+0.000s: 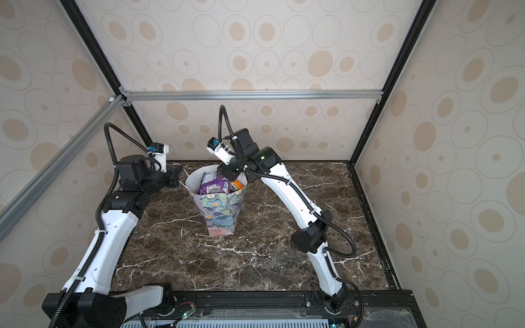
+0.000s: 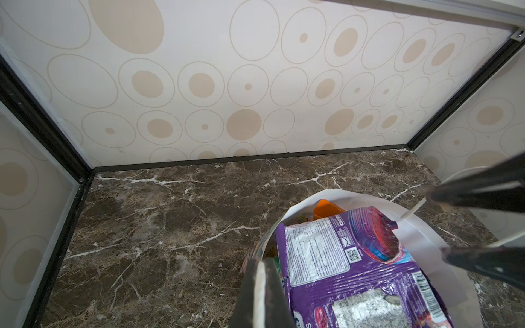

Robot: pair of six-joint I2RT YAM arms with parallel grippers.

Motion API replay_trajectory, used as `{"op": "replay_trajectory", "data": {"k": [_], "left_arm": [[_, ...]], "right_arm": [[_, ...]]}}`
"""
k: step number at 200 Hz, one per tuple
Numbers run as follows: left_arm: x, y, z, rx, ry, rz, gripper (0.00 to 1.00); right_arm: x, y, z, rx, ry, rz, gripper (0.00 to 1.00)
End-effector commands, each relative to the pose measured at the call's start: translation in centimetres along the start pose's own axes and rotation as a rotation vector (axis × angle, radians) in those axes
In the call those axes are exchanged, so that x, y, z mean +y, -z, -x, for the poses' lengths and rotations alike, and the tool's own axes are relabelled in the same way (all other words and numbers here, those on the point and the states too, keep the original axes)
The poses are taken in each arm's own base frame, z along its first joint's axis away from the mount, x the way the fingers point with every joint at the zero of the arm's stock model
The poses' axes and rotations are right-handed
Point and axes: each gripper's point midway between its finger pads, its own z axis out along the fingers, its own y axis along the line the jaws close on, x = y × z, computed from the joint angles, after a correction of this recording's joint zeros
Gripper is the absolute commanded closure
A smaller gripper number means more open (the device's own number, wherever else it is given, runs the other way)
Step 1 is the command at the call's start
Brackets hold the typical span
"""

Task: Place the snacks into the paper bag

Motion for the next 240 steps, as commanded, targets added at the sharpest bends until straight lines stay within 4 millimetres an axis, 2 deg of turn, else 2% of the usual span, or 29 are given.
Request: {"op": "replay_trajectory", "data": {"k": [1,27,43,71,93,120,156,183,215,240], "left_arm": [[-0.6,2.4,5.1,-0.181,-0.075,0.009,0.97],[-0.5,2.6,5.2,-0.188,-0.077,0.016,0.97],[-0.5,2.6,5.2,-0.187,-0.077,0.019,0.97],[-0.5,2.6,5.2,-0.186,-0.078,0.021,0.97],[-0.4,2.5,5.1,-0.182,-0.078,0.023,0.98],[-0.5,2.6,5.1,-0.184,-0.078,0.021,0.98],[-0.5,2.6,5.2,-0.185,-0.078,0.022,0.98],[-0.5,2.6,5.1,-0.185,-0.079,0.018,0.97],[-0.5,2.6,5.1,-0.183,-0.077,0.017,0.98],[-0.6,2.4,5.1,-0.181,-0.075,0.009,0.97]], "right_arm": [[0.8,2.1,1.1,-0.013,0.041,-0.043,0.69],[0.5,-0.2,-0.2,0.030,0.010,-0.056,0.71],[0.3,-1.3,-0.8,0.050,0.009,-0.061,0.77],[-0.5,-2.5,-1.7,0.080,0.025,-0.085,0.86],[-0.3,-3.4,-2.9,0.113,0.026,-0.038,0.91],[0.5,-4.3,-4.6,0.162,0.024,0.025,0.91],[-0.6,-4.8,-5.9,0.197,0.010,0.021,0.91],[-1.3,-5.8,-7.9,0.251,-0.015,0.032,0.91],[0.4,-6.6,-9.1,0.289,-0.046,0.115,0.91],[1.7,-6.2,-8.1,0.268,-0.026,0.129,0.89]]}}
